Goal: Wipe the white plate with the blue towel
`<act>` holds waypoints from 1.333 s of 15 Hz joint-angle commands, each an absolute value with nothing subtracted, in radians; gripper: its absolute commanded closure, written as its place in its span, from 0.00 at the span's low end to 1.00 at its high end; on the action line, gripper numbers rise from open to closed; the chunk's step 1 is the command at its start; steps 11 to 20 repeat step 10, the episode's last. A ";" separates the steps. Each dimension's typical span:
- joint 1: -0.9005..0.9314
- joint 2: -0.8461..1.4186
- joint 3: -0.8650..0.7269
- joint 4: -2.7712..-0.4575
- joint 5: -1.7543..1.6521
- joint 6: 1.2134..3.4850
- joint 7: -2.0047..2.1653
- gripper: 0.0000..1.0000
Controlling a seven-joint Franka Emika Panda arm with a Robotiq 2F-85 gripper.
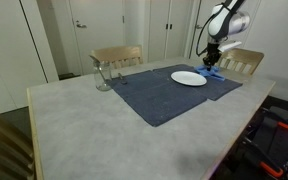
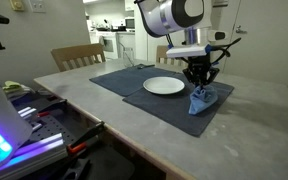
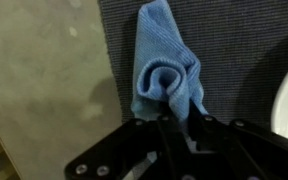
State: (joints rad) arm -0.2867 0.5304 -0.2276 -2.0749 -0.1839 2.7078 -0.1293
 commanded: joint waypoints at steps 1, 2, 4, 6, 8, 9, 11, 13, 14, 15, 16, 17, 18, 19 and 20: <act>-0.285 0.489 -0.226 -2.093 -0.203 2.741 -0.188 0.47; -0.267 0.475 -0.241 -2.090 -0.229 2.737 -0.192 0.41; -0.240 0.441 -0.260 -2.080 -0.277 2.701 -0.193 0.27; -0.233 0.409 -0.250 -2.068 -0.296 2.669 -0.203 0.12; -0.237 0.381 -0.228 -2.064 -0.289 2.647 -0.227 0.00; -0.241 0.370 -0.214 -2.063 -0.277 2.643 -0.249 0.00; -0.242 0.362 -0.204 -2.062 -0.268 2.639 -0.261 0.00; -0.242 0.362 -0.204 -2.062 -0.268 2.639 -0.261 0.00; -0.242 0.362 -0.204 -2.062 -0.268 2.639 -0.261 0.00; -0.242 0.362 -0.204 -2.062 -0.268 2.639 -0.261 0.00; -0.242 0.362 -0.204 -2.062 -0.268 2.639 -0.261 0.00; -0.242 0.362 -0.204 -2.062 -0.268 2.639 -0.261 0.00; -0.242 0.362 -0.204 -2.062 -0.268 2.639 -0.261 0.00; -0.242 0.362 -0.204 -2.062 -0.268 2.639 -0.261 0.00; -0.242 0.362 -0.204 -2.062 -0.268 2.639 -0.261 0.00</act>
